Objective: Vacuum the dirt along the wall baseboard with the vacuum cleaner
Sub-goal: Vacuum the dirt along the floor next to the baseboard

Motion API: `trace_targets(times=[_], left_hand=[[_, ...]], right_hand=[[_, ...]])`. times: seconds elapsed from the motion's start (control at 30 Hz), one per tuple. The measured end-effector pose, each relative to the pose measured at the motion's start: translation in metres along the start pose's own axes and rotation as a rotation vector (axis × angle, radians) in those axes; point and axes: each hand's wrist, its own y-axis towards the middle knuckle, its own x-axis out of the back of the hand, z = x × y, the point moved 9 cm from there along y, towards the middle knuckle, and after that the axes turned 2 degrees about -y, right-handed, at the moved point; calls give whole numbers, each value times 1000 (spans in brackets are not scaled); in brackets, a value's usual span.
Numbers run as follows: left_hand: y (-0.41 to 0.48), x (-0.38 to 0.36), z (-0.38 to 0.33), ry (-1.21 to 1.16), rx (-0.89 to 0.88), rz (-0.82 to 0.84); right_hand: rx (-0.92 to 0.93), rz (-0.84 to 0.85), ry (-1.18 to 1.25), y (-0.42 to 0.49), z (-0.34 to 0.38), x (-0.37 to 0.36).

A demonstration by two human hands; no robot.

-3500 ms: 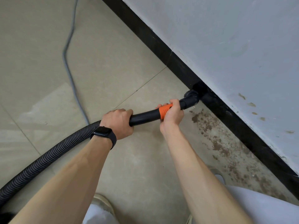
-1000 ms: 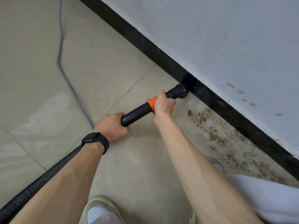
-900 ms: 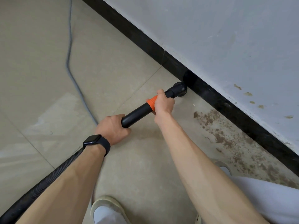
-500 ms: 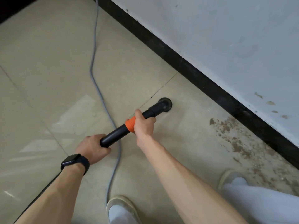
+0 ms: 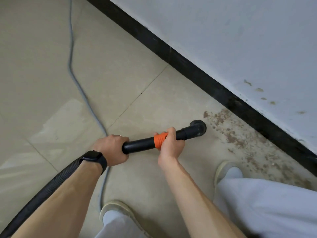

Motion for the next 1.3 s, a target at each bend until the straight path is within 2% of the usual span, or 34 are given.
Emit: trace_targets(times=[0.17, 0.3, 0.63, 0.97, 1.3], left_hand=[[12, 9, -28, 47, -61, -64], [14, 12, -36, 39, -29, -74], [21, 12, -50, -205, 80, -3], [48, 18, -80, -250, 78, 18], [36, 22, -56, -124, 51, 33]], right_hand=[[-11, -17, 59, 13, 26, 2], [12, 9, 35, 17, 39, -3], [61, 15, -55, 31, 67, -19], [84, -47, -122, 52, 106, -17], [23, -63, -85, 40, 72, -12]])
